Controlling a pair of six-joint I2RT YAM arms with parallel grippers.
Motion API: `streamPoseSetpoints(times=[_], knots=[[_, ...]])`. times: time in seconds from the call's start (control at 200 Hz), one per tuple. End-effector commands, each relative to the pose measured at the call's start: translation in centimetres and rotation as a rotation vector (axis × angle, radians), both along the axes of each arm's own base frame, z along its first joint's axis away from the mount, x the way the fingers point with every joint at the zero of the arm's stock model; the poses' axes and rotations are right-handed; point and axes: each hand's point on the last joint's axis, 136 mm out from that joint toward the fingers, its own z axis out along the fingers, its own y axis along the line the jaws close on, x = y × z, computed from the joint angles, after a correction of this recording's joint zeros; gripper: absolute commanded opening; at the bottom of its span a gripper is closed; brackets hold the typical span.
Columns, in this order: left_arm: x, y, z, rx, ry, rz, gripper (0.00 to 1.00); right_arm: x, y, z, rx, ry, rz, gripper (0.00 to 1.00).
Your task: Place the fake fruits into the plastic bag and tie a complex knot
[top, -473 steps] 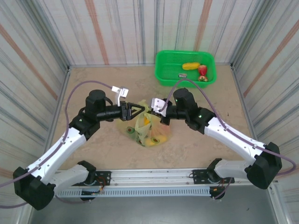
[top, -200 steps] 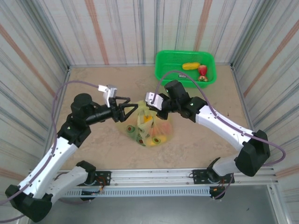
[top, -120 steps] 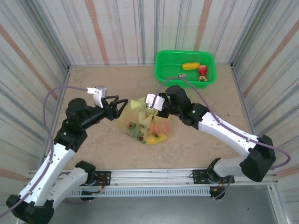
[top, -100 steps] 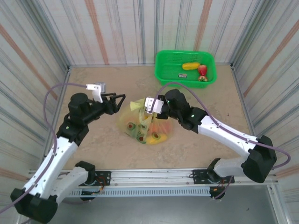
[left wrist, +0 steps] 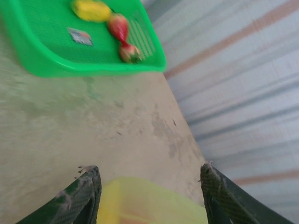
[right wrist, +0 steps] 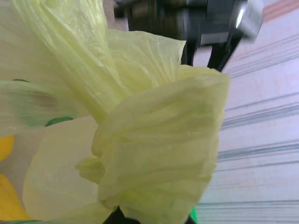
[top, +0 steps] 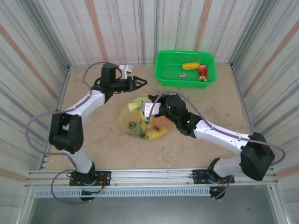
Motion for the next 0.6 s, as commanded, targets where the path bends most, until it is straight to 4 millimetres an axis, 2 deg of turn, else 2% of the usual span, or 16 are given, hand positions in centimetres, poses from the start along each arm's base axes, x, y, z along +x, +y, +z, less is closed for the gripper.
streamPoseSetpoints(times=[0.0, 0.095, 0.306, 0.591], knots=[[-1.5, -2.7, 1.2, -0.118, 0.029, -0.19, 0.53, 0.4, 0.2, 1.9, 0.052, -0.054, 0.058, 0.0], [-2.3, -3.3, 0.7, -0.163, 0.058, -0.227, 0.49, 0.9, -0.6, 2.0, 0.087, 0.012, 0.076, 0.0], [-4.7, -3.5, -2.0, -0.073, 0.076, -0.235, 0.48, 1.6, -1.6, 2.5, 0.17, 0.127, 0.117, 0.0], [-5.0, -2.1, -1.7, -0.008, -0.064, -0.192, 0.49, 2.2, -1.6, 1.5, 0.19, 0.241, 0.141, 0.0]])
